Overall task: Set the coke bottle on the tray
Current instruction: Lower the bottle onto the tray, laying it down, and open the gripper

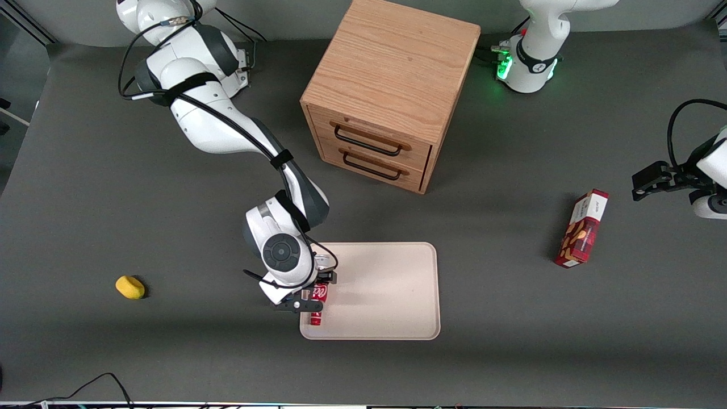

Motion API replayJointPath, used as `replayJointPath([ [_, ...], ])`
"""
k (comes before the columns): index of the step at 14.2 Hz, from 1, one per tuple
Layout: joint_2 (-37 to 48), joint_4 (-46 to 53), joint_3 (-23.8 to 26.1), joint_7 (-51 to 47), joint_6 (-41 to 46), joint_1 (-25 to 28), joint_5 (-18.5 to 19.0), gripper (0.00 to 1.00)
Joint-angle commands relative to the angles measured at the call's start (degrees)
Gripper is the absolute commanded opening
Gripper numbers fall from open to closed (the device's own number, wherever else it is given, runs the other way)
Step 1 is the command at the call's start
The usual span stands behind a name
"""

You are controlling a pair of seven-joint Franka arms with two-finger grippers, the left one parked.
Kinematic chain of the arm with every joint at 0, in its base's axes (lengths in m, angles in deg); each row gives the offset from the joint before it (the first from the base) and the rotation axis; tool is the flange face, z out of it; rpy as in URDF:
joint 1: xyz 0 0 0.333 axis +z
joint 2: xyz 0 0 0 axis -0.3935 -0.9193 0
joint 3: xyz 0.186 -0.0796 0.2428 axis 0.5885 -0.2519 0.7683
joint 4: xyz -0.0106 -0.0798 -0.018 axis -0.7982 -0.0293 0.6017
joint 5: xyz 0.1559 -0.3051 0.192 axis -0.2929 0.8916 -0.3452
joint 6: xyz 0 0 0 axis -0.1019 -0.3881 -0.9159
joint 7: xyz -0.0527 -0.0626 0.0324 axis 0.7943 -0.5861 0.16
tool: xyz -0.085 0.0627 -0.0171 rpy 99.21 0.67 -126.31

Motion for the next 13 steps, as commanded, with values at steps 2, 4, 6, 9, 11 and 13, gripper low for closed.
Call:
replayJointPath([
  [2, 1.1, -0.1, -0.1, -2.6, 1.5, 0.5, 0.1, 1.0],
  [4, 1.3, 0.0, 0.0, -2.6, 2.8, 0.5, 0.0, 1.0],
  [6, 1.9, 0.0, 0.1, -3.4, 3.9, 0.5, -0.2, 1.0],
  [9, 3.3, 0.0, 0.9, -3.5, 6.4, 0.5, -0.2, 1.0],
  [11, 4.9, 0.0, 1.4, -3.5, 9.6, 0.5, -0.3, 1.0],
  [13, 6.1, 0.0, 2.1, -3.6, 12.3, 0.4, -0.3, 1.0],
])
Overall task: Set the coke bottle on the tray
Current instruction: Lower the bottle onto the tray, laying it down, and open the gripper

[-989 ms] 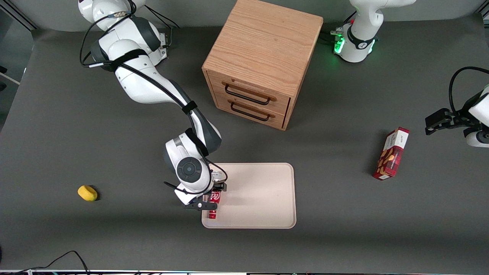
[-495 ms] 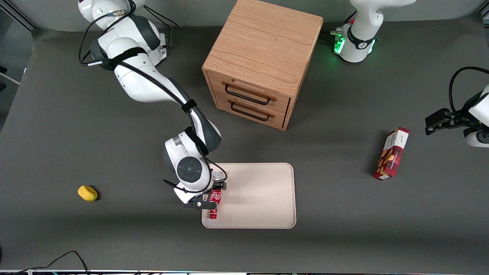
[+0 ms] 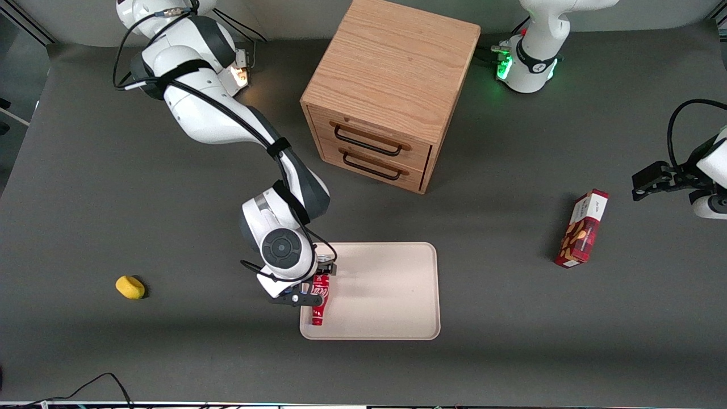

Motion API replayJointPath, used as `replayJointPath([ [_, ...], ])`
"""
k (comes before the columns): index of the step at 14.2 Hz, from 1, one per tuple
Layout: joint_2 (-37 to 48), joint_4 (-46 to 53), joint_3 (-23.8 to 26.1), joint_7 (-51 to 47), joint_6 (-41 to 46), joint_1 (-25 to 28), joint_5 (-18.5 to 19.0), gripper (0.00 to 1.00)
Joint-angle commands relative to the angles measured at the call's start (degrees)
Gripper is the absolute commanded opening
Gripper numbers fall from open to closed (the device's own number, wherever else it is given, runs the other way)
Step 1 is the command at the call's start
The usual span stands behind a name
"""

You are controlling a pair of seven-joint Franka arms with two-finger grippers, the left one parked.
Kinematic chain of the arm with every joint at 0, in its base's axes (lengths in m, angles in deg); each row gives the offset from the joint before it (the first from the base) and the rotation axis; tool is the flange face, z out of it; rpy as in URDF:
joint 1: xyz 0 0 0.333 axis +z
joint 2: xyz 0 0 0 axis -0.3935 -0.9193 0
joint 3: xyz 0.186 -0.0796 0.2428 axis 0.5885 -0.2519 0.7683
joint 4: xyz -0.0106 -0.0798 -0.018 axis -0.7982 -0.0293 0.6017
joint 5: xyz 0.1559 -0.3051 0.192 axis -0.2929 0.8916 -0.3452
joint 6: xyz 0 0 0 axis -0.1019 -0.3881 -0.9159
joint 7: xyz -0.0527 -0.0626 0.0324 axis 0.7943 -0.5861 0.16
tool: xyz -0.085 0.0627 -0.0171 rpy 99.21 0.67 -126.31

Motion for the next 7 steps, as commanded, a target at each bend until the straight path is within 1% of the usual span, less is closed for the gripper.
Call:
replayJointPath([
  [1, 2.9, -0.5, 0.5, -1.5, 3.7, 0.3, -0.2, 1.0],
  [2, 4.0, -0.6, 0.5, -1.5, 4.8, 0.3, -1.0, 1.0],
  [3, 5.7, -0.6, 0.5, -1.5, 6.3, -0.3, -2.7, 1.0],
  [4, 7.6, -0.7, 0.5, -1.3, 7.5, -0.6, -3.7, 1.0],
  [7, 13.3, -3.2, 0.7, -0.8, 12.3, -2.5, -4.0, 1.0],
])
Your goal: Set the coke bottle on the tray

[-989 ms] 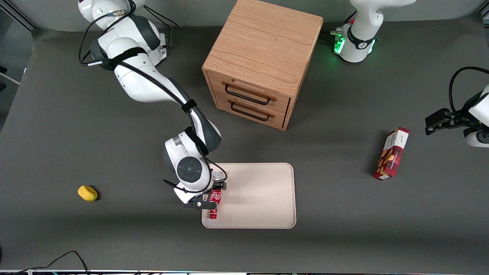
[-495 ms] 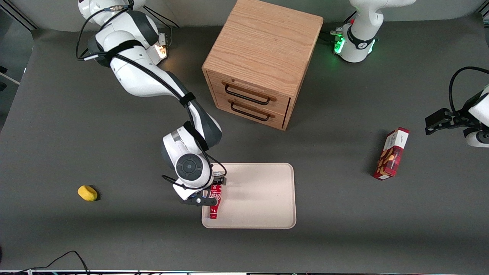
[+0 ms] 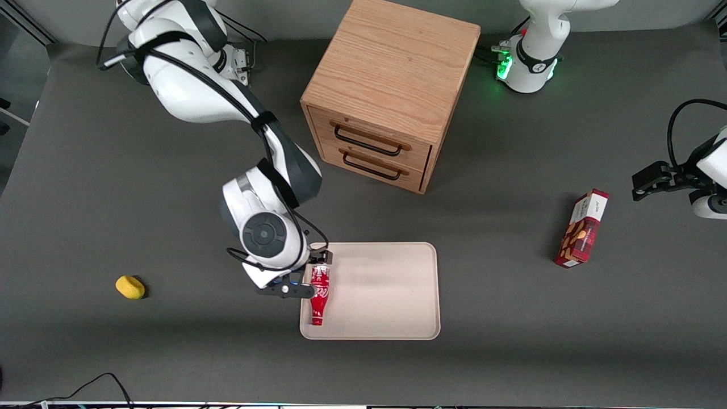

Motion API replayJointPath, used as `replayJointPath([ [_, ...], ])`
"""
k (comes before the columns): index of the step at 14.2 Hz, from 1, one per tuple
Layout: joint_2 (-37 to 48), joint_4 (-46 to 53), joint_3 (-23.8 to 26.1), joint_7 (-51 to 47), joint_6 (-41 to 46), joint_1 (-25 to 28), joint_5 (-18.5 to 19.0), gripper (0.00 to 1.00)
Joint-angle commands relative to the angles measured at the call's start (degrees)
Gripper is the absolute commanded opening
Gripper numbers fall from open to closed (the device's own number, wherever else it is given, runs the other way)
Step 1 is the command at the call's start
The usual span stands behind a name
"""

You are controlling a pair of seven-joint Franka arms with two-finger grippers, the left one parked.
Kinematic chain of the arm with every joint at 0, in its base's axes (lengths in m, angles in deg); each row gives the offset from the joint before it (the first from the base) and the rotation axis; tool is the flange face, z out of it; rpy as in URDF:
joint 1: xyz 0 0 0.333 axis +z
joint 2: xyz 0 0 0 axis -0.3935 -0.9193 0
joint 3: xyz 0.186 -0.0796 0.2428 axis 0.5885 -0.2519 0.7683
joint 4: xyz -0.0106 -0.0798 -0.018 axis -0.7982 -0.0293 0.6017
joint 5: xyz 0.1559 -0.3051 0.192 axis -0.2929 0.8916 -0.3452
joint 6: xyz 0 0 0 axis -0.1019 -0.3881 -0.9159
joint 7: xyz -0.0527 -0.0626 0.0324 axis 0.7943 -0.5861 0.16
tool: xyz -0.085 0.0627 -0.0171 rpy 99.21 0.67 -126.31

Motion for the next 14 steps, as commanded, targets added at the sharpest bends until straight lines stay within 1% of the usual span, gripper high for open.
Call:
replayJointPath([
  [1, 7.8, -6.0, 1.7, 0.5, 5.5, -3.2, -1.4, 1.0],
  [2, 11.5, -9.2, 4.0, 2.4, 6.5, -6.2, -1.5, 1.0],
  [3, 16.2, -14.2, 4.6, 4.5, 6.9, -8.1, -1.7, 1.0],
  [4, 21.2, -19.6, 4.1, 6.9, 6.6, -8.8, -2.6, 1.0],
  [5, 25.4, -24.0, 2.7, 9.2, 6.6, -9.6, -3.2, 1.0],
  [7, 32.5, -31.2, -1.6, 14.8, 6.1, -9.7, -4.3, 1.0],
  [9, 39.4, -38.5, -4.6, 17.4, 3.1, -9.7, -5.2, 1.0],
  [11, 47.5, -48.7, -5.7, 18.7, -3.3, -9.9, -5.2, 1.0],
  [12, 51.4, -53.4, -6.2, 20.2, -5.2, -10.4, -5.2, 1.0],
  [14, 57.8, -58.4, -6.1, 22.8, -5.8, -12.8, -5.2, 1.0],
])
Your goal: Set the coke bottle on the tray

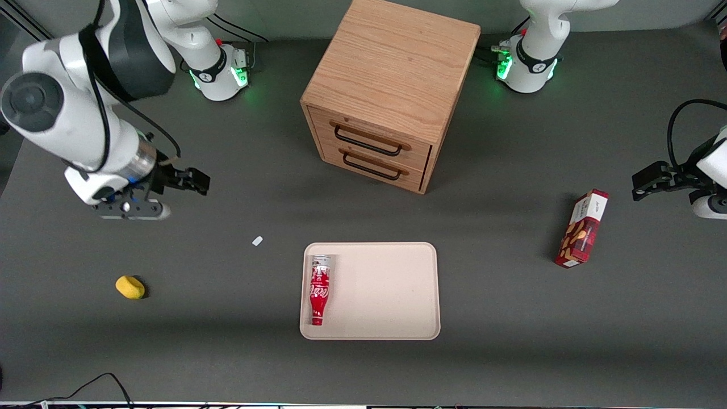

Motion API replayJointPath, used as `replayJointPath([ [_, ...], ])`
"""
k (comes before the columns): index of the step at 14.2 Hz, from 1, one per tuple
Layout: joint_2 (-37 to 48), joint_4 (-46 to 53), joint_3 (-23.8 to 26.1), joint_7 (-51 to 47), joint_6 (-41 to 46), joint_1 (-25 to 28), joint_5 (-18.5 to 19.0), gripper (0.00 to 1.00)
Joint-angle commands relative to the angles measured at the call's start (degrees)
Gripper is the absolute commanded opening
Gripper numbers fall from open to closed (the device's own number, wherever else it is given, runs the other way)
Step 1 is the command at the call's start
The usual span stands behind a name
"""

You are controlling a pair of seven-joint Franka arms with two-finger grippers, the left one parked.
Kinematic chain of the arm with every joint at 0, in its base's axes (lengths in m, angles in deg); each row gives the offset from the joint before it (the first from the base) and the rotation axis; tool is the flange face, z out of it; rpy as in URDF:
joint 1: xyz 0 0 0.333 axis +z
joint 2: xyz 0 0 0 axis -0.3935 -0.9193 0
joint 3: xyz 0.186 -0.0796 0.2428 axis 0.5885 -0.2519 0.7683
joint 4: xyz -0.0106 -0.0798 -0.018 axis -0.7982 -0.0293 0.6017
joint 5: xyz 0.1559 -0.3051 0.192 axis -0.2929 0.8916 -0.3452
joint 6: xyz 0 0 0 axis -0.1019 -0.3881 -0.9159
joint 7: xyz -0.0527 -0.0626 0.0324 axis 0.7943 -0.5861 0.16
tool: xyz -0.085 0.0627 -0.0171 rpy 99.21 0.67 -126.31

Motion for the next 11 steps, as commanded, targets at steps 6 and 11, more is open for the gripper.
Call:
replayJointPath([
  [6, 15.8, -7.5, -0.2, 5.6, 5.5, -6.8, -1.9, 1.0],
  [11, 13.8, -4.7, -0.1, 9.0, 6.0, -8.7, -5.2, 1.0],
])
